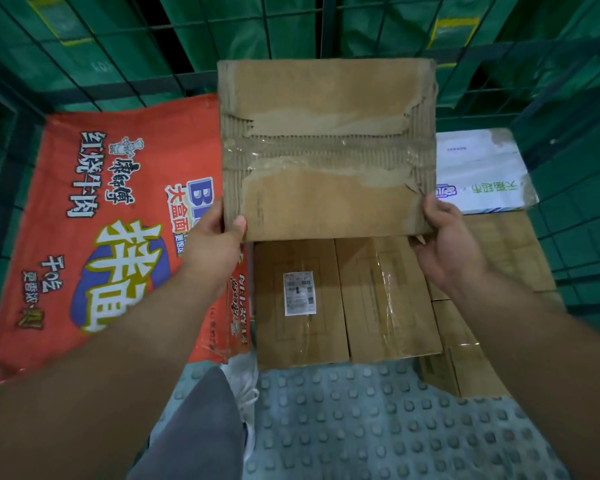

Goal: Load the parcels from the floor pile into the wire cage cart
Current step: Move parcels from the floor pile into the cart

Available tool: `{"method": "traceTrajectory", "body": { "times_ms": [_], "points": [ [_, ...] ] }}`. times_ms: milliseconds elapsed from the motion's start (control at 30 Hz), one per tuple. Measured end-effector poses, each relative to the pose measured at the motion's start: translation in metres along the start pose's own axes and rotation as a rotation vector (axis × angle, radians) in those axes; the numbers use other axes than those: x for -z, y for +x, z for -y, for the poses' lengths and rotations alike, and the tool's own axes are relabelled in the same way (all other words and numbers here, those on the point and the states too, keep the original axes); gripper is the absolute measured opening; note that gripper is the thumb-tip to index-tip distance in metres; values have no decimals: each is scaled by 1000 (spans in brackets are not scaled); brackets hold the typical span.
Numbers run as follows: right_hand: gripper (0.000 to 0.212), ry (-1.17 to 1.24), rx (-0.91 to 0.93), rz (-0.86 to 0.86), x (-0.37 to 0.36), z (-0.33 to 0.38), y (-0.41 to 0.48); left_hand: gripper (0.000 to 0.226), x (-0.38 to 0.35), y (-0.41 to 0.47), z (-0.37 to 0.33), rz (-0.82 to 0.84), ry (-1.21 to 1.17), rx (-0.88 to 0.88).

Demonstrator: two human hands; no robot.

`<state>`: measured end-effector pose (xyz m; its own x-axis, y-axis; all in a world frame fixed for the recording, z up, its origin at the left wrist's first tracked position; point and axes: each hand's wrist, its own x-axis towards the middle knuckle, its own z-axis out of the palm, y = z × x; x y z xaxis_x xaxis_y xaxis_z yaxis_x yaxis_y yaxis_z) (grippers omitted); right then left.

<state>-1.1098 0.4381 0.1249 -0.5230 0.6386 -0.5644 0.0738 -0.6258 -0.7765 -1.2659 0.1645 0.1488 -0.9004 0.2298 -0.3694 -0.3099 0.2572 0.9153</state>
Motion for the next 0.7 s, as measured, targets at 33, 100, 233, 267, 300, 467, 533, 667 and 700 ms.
{"method": "traceTrajectory", "body": {
  "times_ms": [33, 100, 233, 267, 300, 467, 533, 667, 700],
  "points": [
    [8, -26, 7, -2, -3, 2, 1, 45, -3, 0, -1, -42, 88, -44],
    [10, -63, 17, -6, -9, 7, 0, 44, -8, 2, -3, -102, 170, -74],
    [10, -138, 19, -10, -10, 14, -3, 46, -10, 4, -8, -135, 169, -31],
    [12, -173, 28, -31, -12, 13, -5, 46, -10, 2, -7, -152, 208, -44],
    [14, -201, 42, -57, -14, 11, -7, 45, -10, 1, -6, -172, 250, -66],
    [19, -248, 74, -88, -24, 13, -9, 43, -13, 5, -3, -220, 298, -86],
    [20, -303, 96, -104, -23, 14, -8, 44, -14, 7, -3, -226, 298, -80],
    [20, -324, 127, -176, -30, 10, -5, 44, -15, 11, 0, -225, 306, -97],
    [22, -326, 128, -188, -32, 9, -5, 44, -15, 12, 1, -221, 306, -99]
  ]
}}
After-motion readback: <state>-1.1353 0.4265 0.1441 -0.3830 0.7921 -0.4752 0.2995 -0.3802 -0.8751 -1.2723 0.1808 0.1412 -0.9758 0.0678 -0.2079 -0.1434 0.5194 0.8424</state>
